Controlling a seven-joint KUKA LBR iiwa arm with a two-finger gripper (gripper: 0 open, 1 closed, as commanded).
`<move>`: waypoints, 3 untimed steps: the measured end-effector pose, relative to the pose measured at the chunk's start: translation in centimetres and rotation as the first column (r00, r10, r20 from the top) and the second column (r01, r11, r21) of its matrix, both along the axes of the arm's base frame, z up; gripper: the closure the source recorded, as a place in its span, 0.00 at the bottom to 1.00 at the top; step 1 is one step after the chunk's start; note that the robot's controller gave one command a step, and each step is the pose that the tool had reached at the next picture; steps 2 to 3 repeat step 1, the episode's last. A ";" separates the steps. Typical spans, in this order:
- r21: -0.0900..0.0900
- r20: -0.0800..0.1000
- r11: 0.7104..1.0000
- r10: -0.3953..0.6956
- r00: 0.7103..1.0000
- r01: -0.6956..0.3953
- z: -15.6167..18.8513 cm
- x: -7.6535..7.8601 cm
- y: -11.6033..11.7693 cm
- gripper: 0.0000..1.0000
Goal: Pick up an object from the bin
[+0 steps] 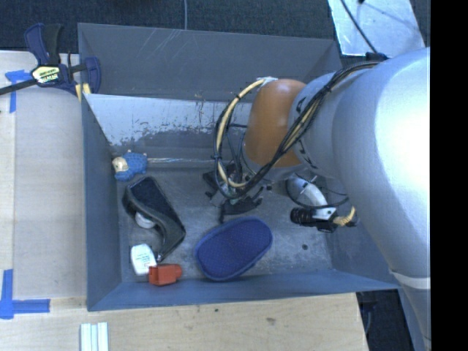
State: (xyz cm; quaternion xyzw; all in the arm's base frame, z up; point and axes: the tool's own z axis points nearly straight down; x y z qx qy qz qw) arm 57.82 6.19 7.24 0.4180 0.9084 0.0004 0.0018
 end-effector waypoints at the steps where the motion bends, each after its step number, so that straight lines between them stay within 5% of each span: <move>1: 0.001 0.005 1.000 0.019 1.000 -0.019 13.2 -3.5 -0.3 1.00; 3: 0.001 0.005 1.000 0.019 1.000 -0.019 13.2 -3.5 -0.3 1.00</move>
Offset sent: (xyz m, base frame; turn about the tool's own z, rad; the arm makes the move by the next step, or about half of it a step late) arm -0.0362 -0.0022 0.1272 -0.0188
